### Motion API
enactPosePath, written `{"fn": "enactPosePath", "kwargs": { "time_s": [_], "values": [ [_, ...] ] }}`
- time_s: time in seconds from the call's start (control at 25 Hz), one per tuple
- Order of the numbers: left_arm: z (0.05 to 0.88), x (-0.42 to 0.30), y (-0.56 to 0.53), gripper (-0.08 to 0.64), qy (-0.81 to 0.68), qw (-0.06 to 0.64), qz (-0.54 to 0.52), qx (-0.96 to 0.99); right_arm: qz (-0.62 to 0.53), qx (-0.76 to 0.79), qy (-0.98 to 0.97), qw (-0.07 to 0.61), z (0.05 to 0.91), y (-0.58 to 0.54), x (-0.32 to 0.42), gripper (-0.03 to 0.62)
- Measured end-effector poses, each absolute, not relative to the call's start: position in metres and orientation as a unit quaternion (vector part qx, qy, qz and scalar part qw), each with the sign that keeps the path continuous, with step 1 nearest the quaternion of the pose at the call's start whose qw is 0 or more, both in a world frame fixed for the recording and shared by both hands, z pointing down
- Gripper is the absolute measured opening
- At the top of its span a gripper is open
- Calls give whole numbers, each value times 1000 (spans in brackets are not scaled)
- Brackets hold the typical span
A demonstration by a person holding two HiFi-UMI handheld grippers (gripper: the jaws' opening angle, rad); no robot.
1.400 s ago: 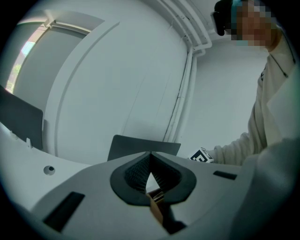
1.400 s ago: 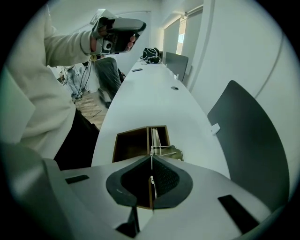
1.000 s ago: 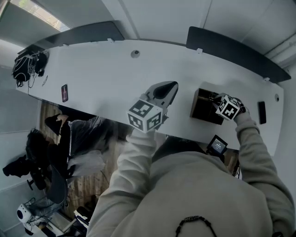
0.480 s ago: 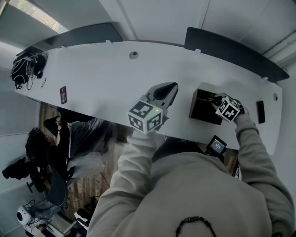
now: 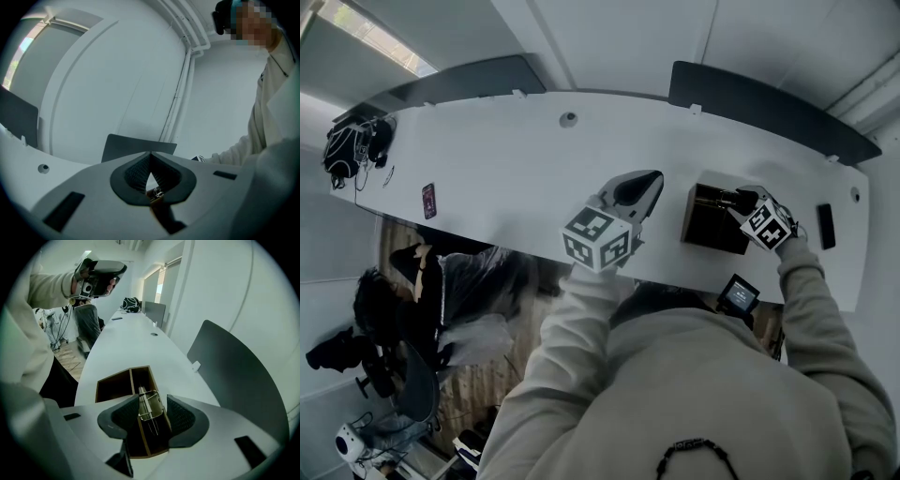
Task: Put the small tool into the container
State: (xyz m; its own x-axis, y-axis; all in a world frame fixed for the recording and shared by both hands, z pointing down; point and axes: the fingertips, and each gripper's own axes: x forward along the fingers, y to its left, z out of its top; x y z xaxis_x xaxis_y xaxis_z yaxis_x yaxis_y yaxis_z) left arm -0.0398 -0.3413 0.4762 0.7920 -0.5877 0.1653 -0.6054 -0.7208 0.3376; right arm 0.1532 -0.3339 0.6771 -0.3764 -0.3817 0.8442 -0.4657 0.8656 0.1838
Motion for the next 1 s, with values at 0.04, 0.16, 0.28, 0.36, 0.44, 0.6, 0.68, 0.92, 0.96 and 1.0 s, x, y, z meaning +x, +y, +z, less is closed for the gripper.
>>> {"fn": "enactPosePath", "kwargs": {
  "time_s": [0.04, 0.16, 0.28, 0.36, 0.44, 0.6, 0.68, 0.92, 0.96, 1.0],
  "values": [
    [475, -39, -341, -5, -321, 188, 24, 928, 40, 261, -830, 492, 674, -335, 153, 163],
    [472, -36, -340, -5, -317, 185, 24, 930, 38, 278, -838, 469, 661, -337, 150, 162],
    [463, -28, -338, -5, -309, 177, 25, 934, 59, 300, -849, 431, 642, -335, 142, 161],
    [453, -16, -335, -5, -296, 165, 25, 940, 61, 314, -856, 405, 624, -335, 137, 161],
    [446, -6, -335, -5, -283, 154, 27, 946, 57, 327, -862, 383, 604, -337, 133, 156],
    [435, 5, -337, -5, -269, 140, 28, 952, 56, 334, -873, 352, 570, -340, 124, 57],
    [429, 11, -337, -5, -261, 132, 27, 956, 82, 329, -883, 324, 557, -337, 119, 23],
    [430, 35, -331, -5, -247, 101, 49, 963, 178, 344, -894, 228, 516, -326, 106, 20],
    [431, 37, -330, -5, -246, 99, 50, 963, 182, 347, -894, 216, 509, -326, 104, 20],
    [431, 38, -330, -5, -245, 101, 49, 963, 183, 349, -896, 206, 502, -326, 103, 20]
  ]
}}
